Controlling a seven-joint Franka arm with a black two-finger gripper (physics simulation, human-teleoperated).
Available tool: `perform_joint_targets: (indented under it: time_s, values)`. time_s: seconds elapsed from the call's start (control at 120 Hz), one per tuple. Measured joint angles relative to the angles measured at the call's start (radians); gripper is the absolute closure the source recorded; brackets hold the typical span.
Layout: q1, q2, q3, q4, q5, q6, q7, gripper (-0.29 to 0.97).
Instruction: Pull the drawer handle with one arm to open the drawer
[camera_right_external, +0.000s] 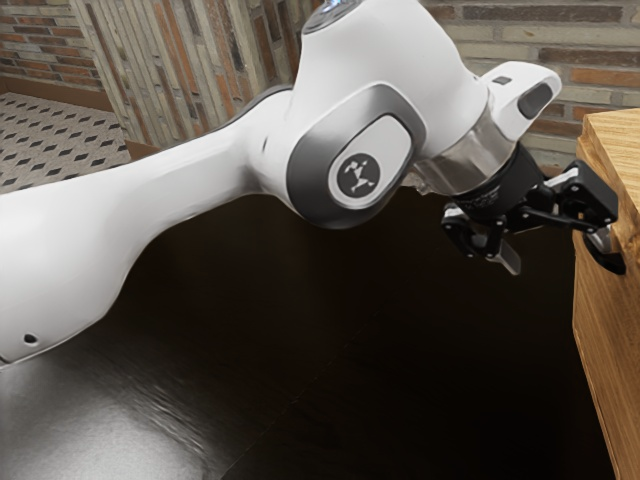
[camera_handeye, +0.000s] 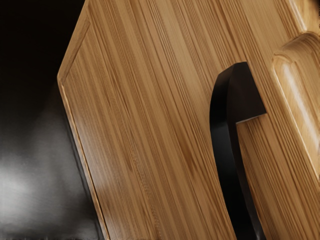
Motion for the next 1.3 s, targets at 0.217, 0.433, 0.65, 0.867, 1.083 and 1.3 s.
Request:
perform_joint_targets:
  time_s: [0.217, 0.433, 0.65, 0.867, 1.083, 1.3]
  values:
    - [0.005, -0.011, 0.000, -0.015, 0.006, -0.002, -0.005, 0.00]
    - [0.008, -0.031, 0.018, -0.037, 0.011, -0.006, -0.009, 0.00]
    - [0.034, -0.075, 0.040, -0.076, 0.013, -0.014, -0.011, 0.00]
    - [0.037, -0.159, 0.052, -0.164, 0.012, -0.026, -0.010, 0.00]
    - [0.027, -0.270, 0.102, -0.265, 0.011, -0.031, -0.007, 0.00]
    - [0.028, -0.358, 0.145, -0.354, 0.010, -0.032, -0.004, 0.00]
